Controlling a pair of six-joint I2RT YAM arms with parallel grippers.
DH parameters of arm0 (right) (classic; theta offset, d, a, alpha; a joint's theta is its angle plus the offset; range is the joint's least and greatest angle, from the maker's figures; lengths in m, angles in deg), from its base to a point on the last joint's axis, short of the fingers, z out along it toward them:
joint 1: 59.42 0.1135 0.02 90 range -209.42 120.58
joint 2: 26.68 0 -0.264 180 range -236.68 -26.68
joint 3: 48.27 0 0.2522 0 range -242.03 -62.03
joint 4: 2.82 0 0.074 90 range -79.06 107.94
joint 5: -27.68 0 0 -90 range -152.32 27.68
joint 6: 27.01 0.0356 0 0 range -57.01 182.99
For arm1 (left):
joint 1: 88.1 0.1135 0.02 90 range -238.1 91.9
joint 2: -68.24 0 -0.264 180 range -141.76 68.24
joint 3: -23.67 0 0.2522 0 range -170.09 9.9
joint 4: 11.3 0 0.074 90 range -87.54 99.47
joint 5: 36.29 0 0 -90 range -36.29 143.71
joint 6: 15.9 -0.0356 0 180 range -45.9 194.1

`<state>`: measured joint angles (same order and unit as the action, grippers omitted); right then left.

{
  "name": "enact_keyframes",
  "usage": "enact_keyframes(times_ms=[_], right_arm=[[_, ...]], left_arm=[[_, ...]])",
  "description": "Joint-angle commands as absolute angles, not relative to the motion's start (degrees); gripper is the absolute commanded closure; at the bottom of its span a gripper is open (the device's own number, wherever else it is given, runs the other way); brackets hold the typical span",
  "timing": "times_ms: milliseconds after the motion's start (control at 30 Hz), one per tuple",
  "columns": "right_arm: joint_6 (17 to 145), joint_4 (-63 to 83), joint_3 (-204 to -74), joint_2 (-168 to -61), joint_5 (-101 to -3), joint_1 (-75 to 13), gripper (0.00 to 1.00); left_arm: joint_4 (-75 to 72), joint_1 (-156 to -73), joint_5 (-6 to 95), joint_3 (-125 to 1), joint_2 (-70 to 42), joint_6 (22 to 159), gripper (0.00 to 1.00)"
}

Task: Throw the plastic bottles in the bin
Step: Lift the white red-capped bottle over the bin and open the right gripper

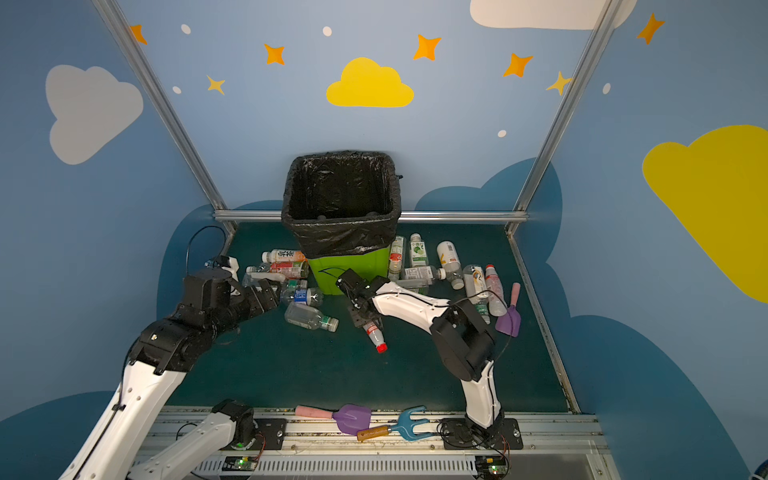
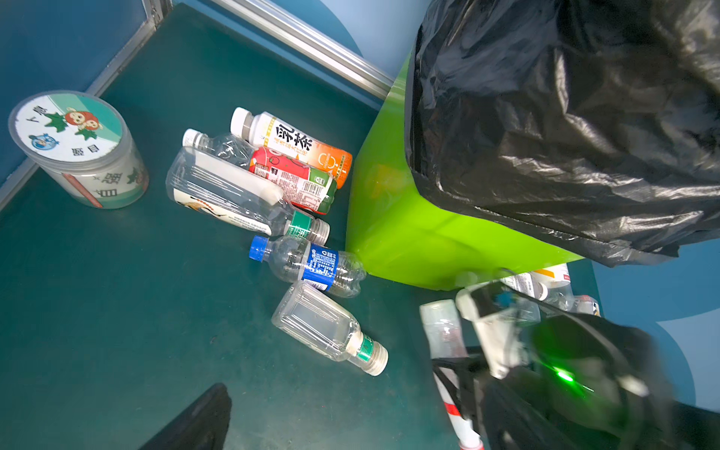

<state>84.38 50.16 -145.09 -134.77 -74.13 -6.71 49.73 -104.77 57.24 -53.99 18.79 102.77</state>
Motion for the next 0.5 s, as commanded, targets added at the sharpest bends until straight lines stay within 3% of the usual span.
enact_keyframes(times_ms=[0, 200, 333, 467], right_arm=[[88.5, 49.5, -141.9, -123.6, -75.8, -6.2, 0.53], [92.3, 39.0, -133.4, -99.8, -83.5, -6.3, 0.51], [85.8, 21.5, -126.9, -84.1, -87.8, -6.3, 0.52], [76.5, 4.0, -123.8, -75.2, -88.6, -6.3, 0.52]], left_arm=[[47.9, -104.3, 55.8, -54.7, 17.7, 101.7, 0.00], [46.4, -104.1, 55.6, -57.2, 14.4, 100.1, 0.00], [46.0, -103.8, 55.4, -59.1, 12.3, 98.8, 0.00], [45.5, -103.5, 55.7, -60.3, 11.5, 98.4, 0.00]])
